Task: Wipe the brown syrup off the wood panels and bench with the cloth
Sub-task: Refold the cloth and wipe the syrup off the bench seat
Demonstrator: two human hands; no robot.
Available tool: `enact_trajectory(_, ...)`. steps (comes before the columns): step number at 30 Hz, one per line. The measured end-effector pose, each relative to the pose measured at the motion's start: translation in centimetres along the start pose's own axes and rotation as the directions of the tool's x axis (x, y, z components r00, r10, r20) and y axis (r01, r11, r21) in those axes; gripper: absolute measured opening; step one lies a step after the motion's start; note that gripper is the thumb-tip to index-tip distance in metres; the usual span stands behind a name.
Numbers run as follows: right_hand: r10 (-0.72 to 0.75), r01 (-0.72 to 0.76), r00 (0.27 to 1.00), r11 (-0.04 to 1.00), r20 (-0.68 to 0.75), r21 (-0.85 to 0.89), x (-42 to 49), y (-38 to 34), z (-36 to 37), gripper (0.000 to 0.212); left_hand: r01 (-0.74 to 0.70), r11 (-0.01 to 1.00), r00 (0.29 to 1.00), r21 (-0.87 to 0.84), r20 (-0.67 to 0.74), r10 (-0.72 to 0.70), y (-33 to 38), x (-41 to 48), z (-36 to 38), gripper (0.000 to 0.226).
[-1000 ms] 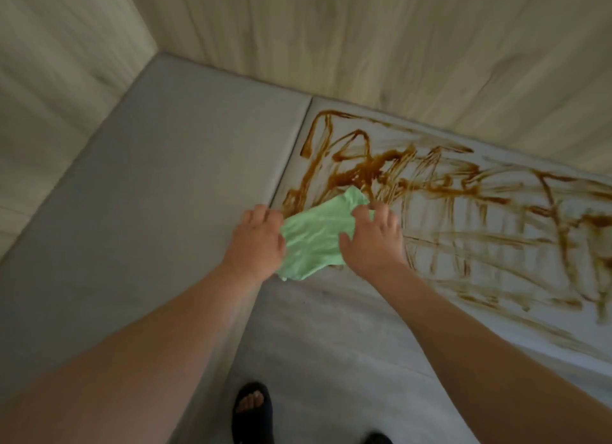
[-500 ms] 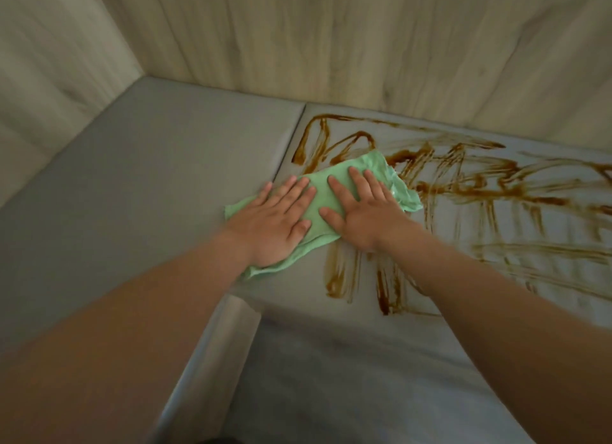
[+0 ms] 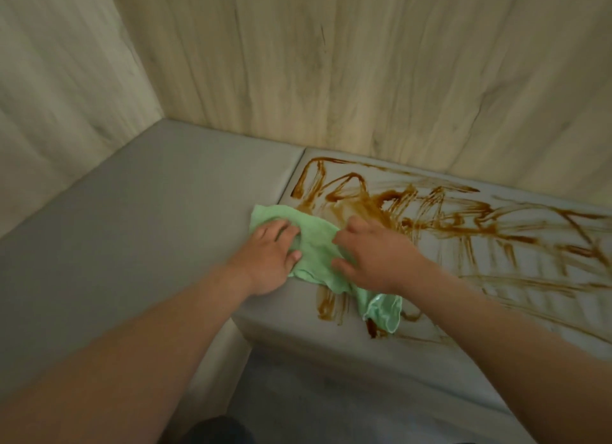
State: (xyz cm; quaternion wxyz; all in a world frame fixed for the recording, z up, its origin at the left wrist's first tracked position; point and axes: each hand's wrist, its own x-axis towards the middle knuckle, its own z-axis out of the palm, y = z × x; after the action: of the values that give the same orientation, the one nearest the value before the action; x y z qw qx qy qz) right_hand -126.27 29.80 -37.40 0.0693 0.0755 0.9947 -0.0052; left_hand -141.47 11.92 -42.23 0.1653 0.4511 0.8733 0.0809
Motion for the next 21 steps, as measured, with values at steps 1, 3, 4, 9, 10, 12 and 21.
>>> enact_trajectory(1,-0.102,0.102,0.993,0.995,-0.063,-0.018,0.2,0.8,0.6,0.056,-0.034,0.999,0.999,-0.01,0.019,0.035,-0.2,0.2,0.1,0.06)
enact_trajectory(3,-0.272,0.27,0.96,0.962,-0.071,-0.045,0.9,1.5,2.4,0.068,-0.078,0.994,0.995,-0.072,0.058,0.082,-0.8,0.6,-0.4,0.063)
enact_trajectory(4,-0.331,0.328,0.942,0.943,-0.05,-0.055,1.5,1.2,3.3,0.073,-0.083,0.986,0.993,-0.144,0.068,0.094,-1.2,0.8,-0.9,0.061)
enact_trajectory(9,-0.357,0.357,0.934,0.934,-0.025,0.011,6.2,-0.9,5.0,0.071,0.031,0.907,0.924,-0.421,-0.334,-0.187,-4.0,2.1,-3.5,0.025)
enact_trajectory(10,-0.289,0.29,0.957,0.957,-0.028,0.015,7.5,-0.9,5.1,0.071,0.081,0.923,0.89,-0.375,-0.39,-0.236,-4.3,2.4,-3.7,0.023)
enact_trajectory(12,-0.103,0.104,0.994,0.994,-0.035,0.039,10.1,-0.7,4.9,0.071,0.143,0.95,0.881,-0.277,-0.401,-0.25,-3.9,2.7,-3.7,0.019)
enact_trajectory(21,0.191,-0.187,0.981,0.973,-0.02,0.133,17.7,0.8,3.7,0.069,0.17,0.984,0.891,0.058,-0.436,-0.128,-1.2,3.2,1.2,0.035)
